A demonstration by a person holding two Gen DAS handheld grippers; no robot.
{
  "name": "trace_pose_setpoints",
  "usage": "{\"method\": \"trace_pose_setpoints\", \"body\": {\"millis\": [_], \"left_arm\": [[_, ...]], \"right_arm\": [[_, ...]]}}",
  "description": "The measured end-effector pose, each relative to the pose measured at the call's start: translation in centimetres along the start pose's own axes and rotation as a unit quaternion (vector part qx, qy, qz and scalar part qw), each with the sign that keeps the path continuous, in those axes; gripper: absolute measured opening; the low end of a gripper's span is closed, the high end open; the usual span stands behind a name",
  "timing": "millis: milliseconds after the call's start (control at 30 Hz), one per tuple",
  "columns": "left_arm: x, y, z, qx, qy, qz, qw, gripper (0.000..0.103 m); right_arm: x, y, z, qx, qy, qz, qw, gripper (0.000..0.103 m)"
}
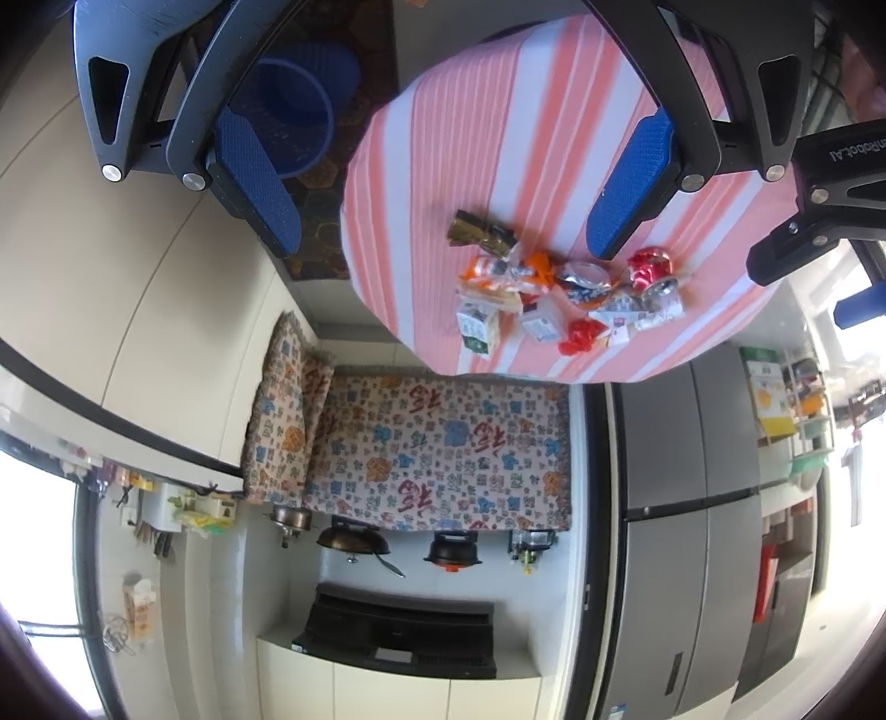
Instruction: Collect trash
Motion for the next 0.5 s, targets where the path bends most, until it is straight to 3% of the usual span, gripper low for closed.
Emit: {"method": "trace_pose_setpoints", "body": {"millis": [500], "left_arm": [[0.21, 0.12, 0.25, -0.001, -0.003, 0.001, 1.0000, 0.103]], "right_arm": [[-0.11, -0.05, 0.26, 0.000, -0.001, 0.002, 1.000, 0.103]]}}
Point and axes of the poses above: each gripper's, at about its wrist camera, not at the fingertips, and y roughly against the way its jaws point, x to its right, z to its underside, the point moved 5 cm from there along -y, roughly the way its jaws point, and after that the axes turned 7 degrees about -x, right-handed, at the moved point
